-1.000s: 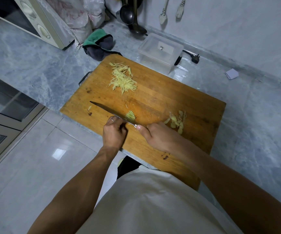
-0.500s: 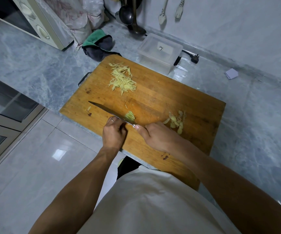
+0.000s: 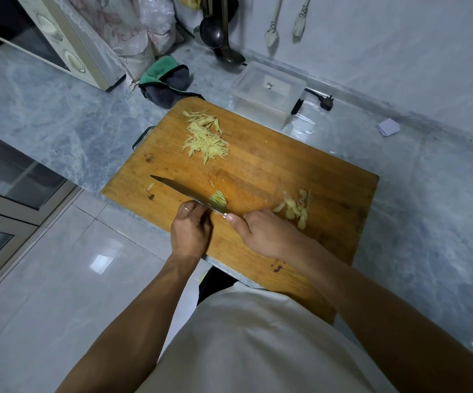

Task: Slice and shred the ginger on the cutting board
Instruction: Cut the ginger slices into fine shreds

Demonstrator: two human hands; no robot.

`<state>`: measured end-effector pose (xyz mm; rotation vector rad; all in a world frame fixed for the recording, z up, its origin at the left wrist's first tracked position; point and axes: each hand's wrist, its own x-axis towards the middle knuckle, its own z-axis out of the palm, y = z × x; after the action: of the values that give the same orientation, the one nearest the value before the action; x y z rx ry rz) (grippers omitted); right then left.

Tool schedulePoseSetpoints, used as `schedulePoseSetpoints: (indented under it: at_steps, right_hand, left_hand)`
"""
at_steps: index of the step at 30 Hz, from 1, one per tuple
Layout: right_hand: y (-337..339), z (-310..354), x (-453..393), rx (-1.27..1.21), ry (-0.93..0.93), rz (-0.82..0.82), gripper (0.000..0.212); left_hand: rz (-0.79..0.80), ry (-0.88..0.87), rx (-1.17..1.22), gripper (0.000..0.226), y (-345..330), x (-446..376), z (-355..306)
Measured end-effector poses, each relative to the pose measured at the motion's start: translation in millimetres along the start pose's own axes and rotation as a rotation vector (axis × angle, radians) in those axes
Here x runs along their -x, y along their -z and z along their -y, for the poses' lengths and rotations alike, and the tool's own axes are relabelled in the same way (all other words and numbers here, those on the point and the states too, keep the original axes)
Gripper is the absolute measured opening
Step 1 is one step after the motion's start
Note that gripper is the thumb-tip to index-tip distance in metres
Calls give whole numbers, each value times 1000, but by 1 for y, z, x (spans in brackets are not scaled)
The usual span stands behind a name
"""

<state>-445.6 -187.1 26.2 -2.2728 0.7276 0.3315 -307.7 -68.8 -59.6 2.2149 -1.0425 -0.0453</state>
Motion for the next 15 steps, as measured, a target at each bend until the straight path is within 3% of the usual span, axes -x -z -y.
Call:
schedulePoseSetpoints:
  at_steps: [15]
  right_hand:
    - [11, 10, 14, 57, 26, -17, 68]
  left_hand:
    - [46, -116, -166, 40, 9, 2, -1]
